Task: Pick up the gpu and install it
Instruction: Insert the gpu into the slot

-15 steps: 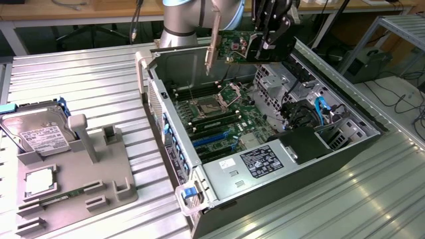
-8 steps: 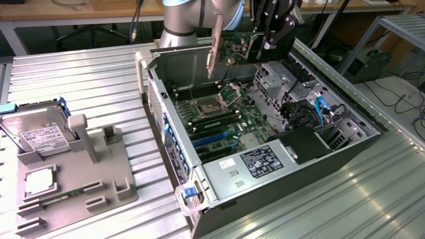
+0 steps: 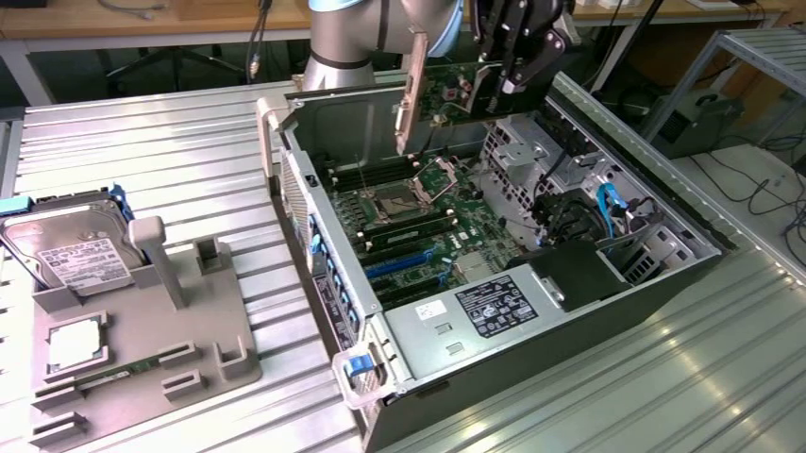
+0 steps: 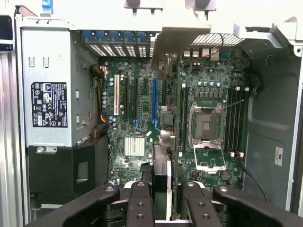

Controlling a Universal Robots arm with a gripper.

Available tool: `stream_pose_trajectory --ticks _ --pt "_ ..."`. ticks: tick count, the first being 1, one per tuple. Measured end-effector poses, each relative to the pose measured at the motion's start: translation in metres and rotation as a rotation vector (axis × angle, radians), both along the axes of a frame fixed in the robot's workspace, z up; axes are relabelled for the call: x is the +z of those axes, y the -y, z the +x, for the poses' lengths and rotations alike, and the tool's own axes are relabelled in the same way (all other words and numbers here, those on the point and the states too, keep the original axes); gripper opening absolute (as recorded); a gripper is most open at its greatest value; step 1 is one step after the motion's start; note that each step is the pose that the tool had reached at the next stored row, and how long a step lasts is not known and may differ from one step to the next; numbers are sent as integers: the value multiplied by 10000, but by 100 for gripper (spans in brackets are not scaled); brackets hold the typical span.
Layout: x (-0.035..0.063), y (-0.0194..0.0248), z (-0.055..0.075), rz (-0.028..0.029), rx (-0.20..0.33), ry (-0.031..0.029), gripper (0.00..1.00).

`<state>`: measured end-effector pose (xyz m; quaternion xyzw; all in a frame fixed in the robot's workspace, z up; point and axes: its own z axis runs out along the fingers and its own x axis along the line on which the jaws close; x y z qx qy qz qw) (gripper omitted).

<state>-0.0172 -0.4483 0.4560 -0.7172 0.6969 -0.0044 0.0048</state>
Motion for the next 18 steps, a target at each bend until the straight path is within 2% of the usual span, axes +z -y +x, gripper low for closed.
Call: stream_pose_trajectory --ticks 18 --pt "-63 1 0 0 52 -1 28"
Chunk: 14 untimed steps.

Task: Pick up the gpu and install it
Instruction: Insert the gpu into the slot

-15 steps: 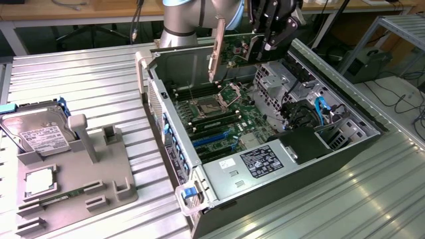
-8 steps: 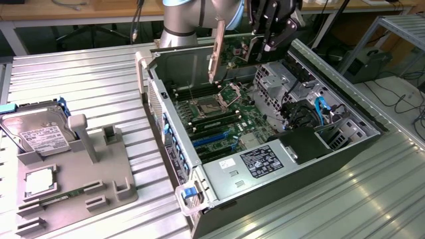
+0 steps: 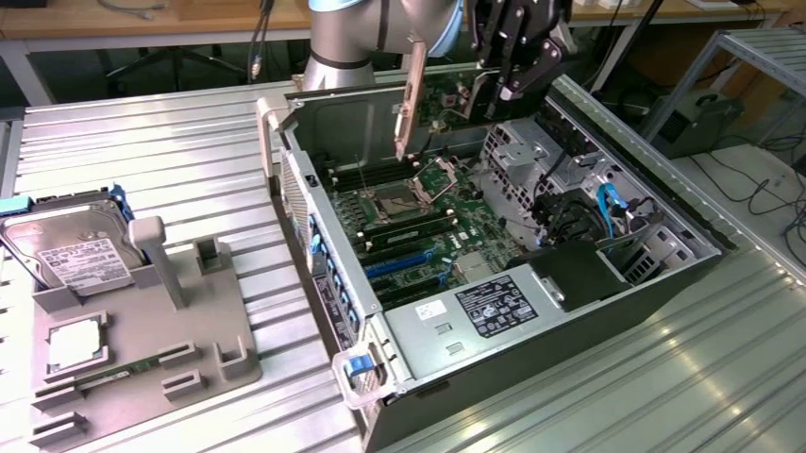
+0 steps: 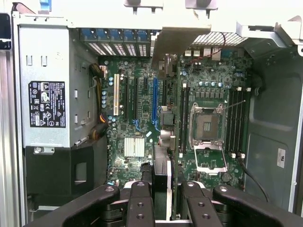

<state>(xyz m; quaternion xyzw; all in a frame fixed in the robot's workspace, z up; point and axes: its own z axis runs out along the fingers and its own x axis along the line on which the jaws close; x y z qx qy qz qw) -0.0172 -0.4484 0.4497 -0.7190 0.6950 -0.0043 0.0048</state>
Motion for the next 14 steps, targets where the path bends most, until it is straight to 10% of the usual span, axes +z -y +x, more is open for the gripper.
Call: stream_pose_trajectory --ticks 14 --pt "-93 0 0 3 0 -1 28"
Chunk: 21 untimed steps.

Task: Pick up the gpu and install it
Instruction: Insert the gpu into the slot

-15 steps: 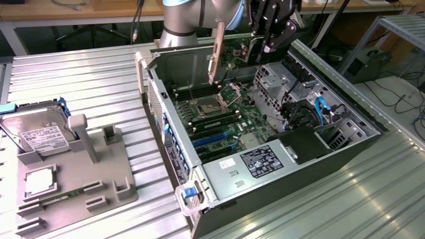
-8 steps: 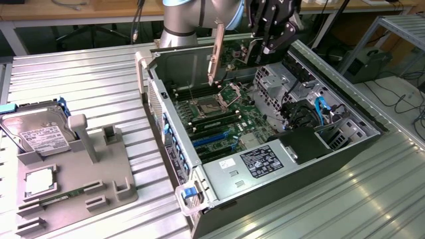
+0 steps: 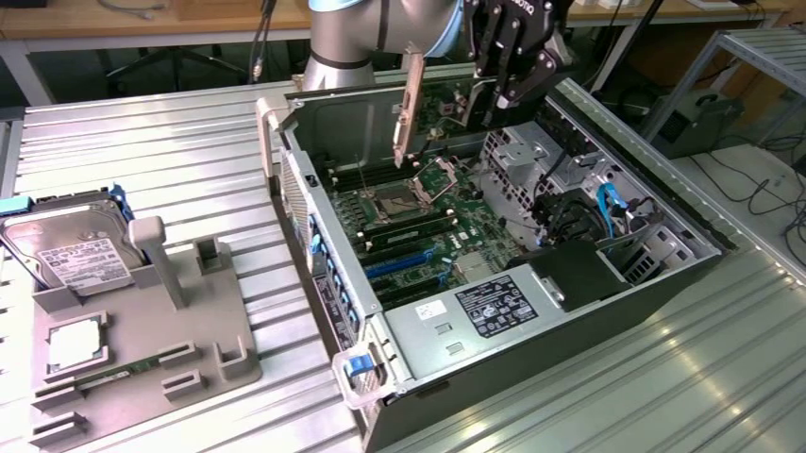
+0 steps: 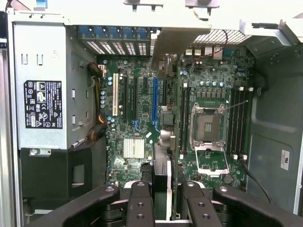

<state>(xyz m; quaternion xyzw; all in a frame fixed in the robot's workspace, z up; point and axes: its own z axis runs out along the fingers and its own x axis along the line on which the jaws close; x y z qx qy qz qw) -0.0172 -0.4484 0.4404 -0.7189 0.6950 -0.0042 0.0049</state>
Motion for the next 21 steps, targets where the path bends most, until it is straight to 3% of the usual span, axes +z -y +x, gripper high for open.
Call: stream_pose_trajectory --ticks 21 --pt "-76 0 0 16 0 0 28"
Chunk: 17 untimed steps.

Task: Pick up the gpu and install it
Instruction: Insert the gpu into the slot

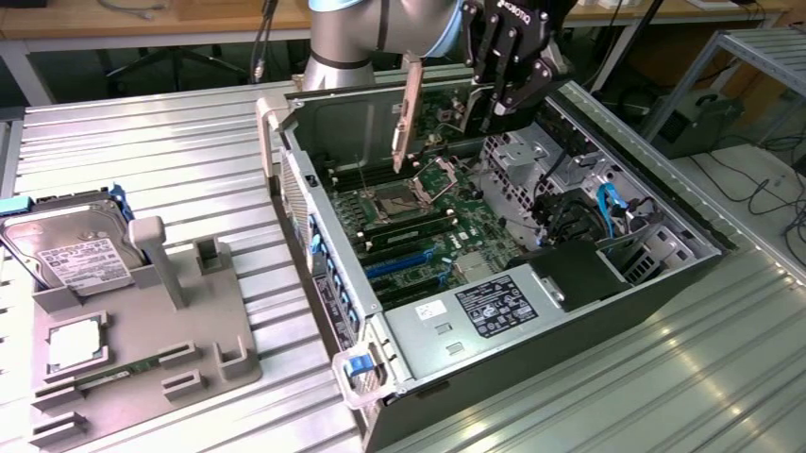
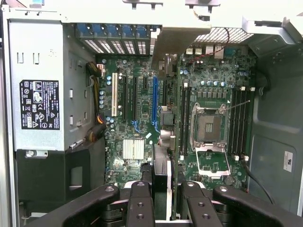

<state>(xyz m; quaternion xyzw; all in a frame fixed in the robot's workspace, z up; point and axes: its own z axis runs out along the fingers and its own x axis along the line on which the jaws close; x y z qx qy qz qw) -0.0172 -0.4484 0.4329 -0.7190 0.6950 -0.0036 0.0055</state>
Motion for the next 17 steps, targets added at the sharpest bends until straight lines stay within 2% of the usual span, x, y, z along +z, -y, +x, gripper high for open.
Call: stream_pose_trajectory --ticks 17 --pt "-77 0 0 1 0 -1 28"
